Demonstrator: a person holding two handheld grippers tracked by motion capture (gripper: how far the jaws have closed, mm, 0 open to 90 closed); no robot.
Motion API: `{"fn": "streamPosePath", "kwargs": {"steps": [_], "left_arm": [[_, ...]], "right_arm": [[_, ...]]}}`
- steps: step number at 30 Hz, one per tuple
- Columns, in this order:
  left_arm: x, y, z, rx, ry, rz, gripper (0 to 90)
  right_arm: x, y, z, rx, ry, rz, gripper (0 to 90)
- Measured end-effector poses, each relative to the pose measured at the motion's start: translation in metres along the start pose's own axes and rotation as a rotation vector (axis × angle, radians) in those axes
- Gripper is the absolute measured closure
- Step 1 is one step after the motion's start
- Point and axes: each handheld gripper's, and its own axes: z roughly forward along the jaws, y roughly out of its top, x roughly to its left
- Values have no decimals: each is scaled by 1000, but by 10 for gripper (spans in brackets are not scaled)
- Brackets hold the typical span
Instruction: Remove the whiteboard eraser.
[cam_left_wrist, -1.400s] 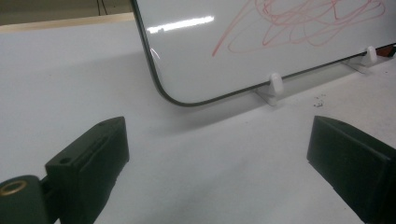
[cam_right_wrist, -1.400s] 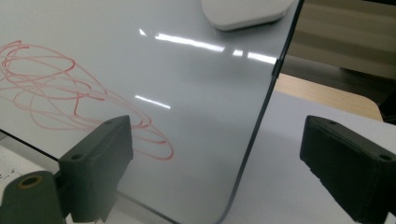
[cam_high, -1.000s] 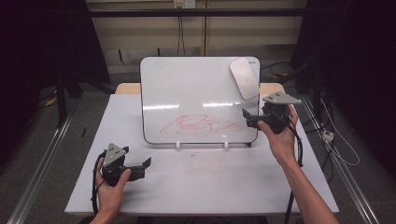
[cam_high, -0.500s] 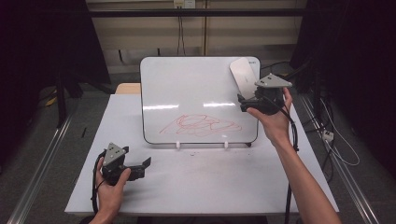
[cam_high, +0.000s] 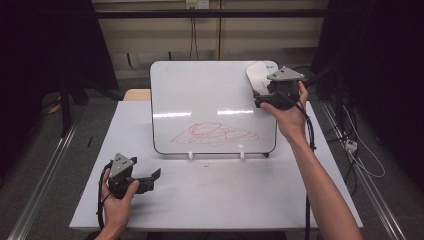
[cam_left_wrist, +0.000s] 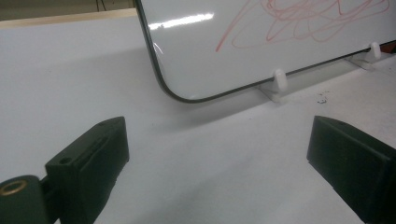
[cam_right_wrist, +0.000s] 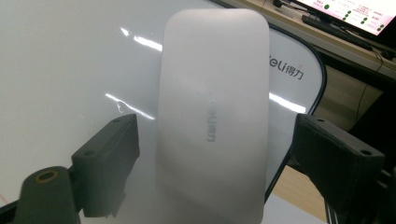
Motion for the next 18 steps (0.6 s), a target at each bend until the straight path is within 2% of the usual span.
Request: {"fn": "streamPosePath", "kwargs": {"steps": [6,13,18], "left_arm": [[1,-1,2,6,-3,-12,55],[1,1,3,1,-7,-2,55],[3,-1,3,9,-9,-6,55]], "right_arm": [[-1,3,10,13,-15,-17,186],[1,4,21,34,-17,-15,206],[3,2,28,41,-9,-15,266]]}}
